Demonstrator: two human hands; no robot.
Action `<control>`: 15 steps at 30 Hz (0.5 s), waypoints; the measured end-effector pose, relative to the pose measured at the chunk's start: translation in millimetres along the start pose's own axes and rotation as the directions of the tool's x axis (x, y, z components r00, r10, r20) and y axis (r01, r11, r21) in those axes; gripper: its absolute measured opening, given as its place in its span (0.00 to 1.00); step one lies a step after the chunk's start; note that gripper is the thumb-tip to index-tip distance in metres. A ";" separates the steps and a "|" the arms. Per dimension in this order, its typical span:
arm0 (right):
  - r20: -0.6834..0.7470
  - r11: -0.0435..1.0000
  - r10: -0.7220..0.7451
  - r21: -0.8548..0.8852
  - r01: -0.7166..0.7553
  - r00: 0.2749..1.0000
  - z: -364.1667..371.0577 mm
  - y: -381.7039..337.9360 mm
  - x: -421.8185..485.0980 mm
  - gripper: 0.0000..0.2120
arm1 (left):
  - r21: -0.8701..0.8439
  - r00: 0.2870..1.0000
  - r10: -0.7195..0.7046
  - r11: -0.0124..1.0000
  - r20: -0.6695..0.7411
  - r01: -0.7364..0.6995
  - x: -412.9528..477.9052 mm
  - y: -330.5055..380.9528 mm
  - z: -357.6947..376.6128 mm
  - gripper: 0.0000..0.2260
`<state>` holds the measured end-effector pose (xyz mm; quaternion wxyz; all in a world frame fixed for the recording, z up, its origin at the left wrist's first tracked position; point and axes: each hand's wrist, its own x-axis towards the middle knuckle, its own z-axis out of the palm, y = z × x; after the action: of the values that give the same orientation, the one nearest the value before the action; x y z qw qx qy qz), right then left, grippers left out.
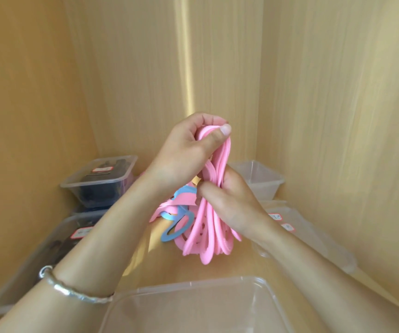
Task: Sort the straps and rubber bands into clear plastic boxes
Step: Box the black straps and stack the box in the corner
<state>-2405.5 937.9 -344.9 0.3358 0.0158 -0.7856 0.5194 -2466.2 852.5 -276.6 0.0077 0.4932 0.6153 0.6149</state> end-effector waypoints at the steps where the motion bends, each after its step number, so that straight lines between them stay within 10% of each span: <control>1: -0.013 1.000 0.006 0.006 -0.006 1.000 -1.3 0.5 1.1 0.03 | 0.049 1.000 0.010 0.999 0.002 -0.010 0.0 1.1 -2.7 0.06; 15: 0.118 0.917 0.004 -0.396 0.044 0.993 -11.1 -4.5 -4.9 0.15 | 0.146 0.995 -0.077 0.986 -0.069 0.086 -62.8 -30.7 -27.9 0.21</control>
<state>-2394.3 943.5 -341.3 0.2911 -0.0146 -0.8927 0.3437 -2469.4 800.4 -330.7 -0.0233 0.4471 0.6791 0.5817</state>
